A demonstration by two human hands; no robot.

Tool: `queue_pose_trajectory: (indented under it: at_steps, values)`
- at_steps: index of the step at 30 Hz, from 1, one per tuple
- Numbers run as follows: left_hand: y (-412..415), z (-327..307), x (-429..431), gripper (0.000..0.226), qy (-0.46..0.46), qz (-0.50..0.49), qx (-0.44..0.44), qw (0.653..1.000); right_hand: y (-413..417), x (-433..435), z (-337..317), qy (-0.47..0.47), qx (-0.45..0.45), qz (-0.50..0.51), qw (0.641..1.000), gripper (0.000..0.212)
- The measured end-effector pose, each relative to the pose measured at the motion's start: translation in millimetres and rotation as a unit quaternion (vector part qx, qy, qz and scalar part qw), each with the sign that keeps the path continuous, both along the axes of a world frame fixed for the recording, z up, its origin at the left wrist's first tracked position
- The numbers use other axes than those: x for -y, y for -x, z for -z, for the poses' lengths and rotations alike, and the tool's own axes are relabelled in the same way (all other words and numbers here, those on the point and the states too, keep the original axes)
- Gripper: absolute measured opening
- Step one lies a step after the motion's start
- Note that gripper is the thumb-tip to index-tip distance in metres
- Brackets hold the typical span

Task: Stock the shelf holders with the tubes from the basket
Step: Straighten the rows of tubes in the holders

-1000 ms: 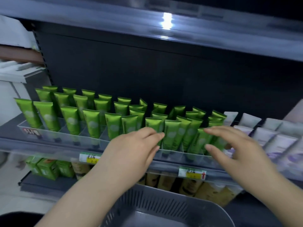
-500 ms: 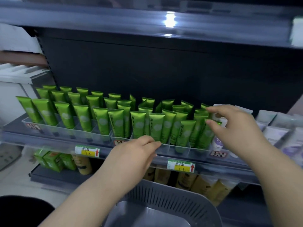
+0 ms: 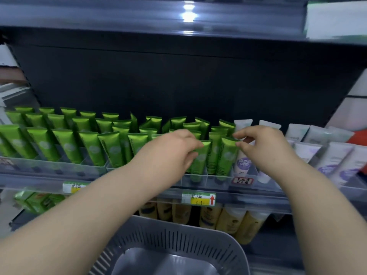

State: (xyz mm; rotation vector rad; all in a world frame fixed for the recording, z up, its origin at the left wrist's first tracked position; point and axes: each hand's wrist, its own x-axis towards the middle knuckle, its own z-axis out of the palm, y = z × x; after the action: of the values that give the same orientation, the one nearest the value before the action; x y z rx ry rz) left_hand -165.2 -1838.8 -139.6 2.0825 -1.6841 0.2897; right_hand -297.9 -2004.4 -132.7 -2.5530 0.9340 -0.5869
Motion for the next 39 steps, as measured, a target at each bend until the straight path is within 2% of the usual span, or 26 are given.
queue_pose_trajectory:
  at_steps: [6,10,17,21,25,29,34,39]
  values:
    - [-1.1,-10.9,50.4,0.028,-0.029,-0.019,0.056,0.998,-9.9,14.8,21.4,0.056,-0.03,0.003,0.998,0.029]
    - [-6.8,-17.7,79.3,0.028,-0.044,-0.035,0.083,0.995,-9.0,17.2,22.9,0.03,-0.015,-0.018,0.999,0.02]
    - [-19.9,-27.4,110.4,0.025,-0.139,-0.033,0.067,0.987,-2.4,25.8,6.0,0.044,-0.103,-0.084,0.99,0.021]
    - [-17.0,-29.4,115.2,0.022,-0.196,-0.028,0.056,0.979,-5.2,25.5,12.7,0.019,-0.07,-0.058,0.996,0.024]
    - [-12.9,-32.8,123.5,0.026,-0.281,-0.06,0.044,0.957,-5.1,26.6,19.1,0.004,-0.038,-0.028,0.999,0.017]
    - [-12.9,-31.5,130.5,0.017,-0.271,-0.071,0.001,0.96,-2.3,27.9,20.1,0.0,-0.04,-0.028,0.999,0.019]
    - [-9.4,-38.9,138.8,0.022,-0.217,-0.057,-0.017,0.974,0.8,27.4,14.5,-0.009,-0.046,-0.028,0.998,0.02]
    - [-6.1,-29.3,145.2,0.022,-0.237,-0.033,-0.017,0.971,5.6,28.2,10.2,-0.004,-0.024,-0.012,1.0,0.018]
